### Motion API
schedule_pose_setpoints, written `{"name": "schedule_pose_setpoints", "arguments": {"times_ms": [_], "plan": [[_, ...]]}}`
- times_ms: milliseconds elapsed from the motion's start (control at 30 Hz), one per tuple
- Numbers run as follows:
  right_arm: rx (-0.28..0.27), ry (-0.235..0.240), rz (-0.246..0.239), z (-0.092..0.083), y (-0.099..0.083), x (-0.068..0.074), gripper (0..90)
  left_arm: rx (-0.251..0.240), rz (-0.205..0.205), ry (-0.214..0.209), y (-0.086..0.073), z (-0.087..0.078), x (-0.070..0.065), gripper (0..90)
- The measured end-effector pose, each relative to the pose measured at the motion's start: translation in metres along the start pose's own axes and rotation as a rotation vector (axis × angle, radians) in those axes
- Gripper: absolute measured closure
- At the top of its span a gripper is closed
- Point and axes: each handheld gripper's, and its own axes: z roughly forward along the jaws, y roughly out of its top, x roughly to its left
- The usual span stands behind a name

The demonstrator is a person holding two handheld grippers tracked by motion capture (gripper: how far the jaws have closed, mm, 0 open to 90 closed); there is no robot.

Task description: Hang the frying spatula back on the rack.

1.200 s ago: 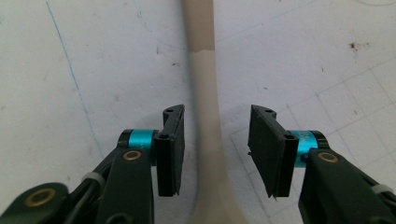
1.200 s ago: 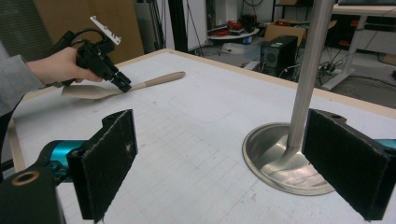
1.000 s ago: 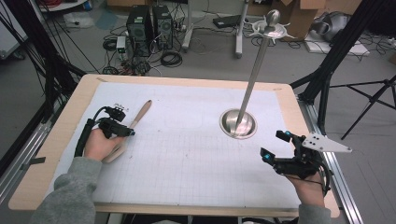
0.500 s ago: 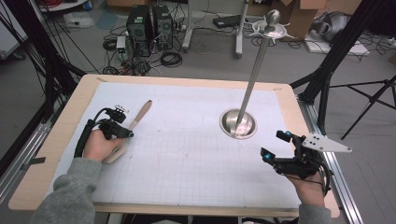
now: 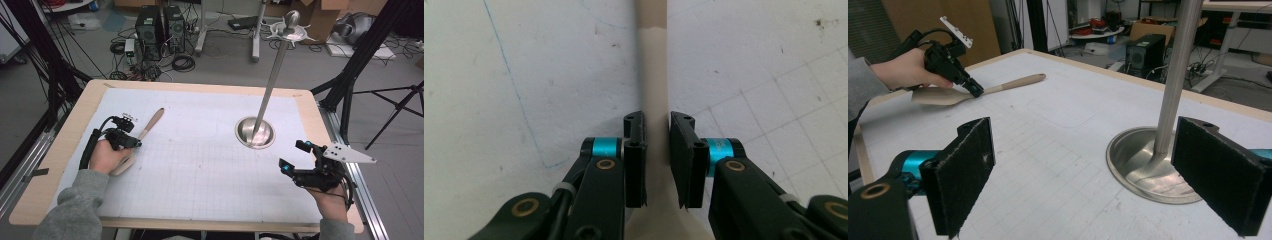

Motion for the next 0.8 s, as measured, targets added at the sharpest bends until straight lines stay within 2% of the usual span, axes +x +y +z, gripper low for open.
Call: {"name": "schedule_pose_setpoints", "arguments": {"times_ms": [267, 433, 667, 800], "plan": [[0.005, -0.001, 0.002, 0.001, 0.000, 0.000, 9.1, -0.008, 0.025, -0.014, 0.000, -0.001, 0.002, 77.2], [0.005, -0.004, -0.001, 0.001, -0.001, -0.001, 9.1, -0.024, 0.025, -0.035, -0.001, -0.003, 0.004, 77.2], [0.009, -0.007, 0.003, 0.001, -0.001, -0.001, 9.1, -0.071, 0.025, -0.080, -0.002, -0.011, 0.007, 77.2], [0.010, -0.008, 0.004, 0.001, -0.001, -0.001, 9.1, -0.100, 0.037, -0.126, -0.001, -0.015, 0.006, 77.2]]}}
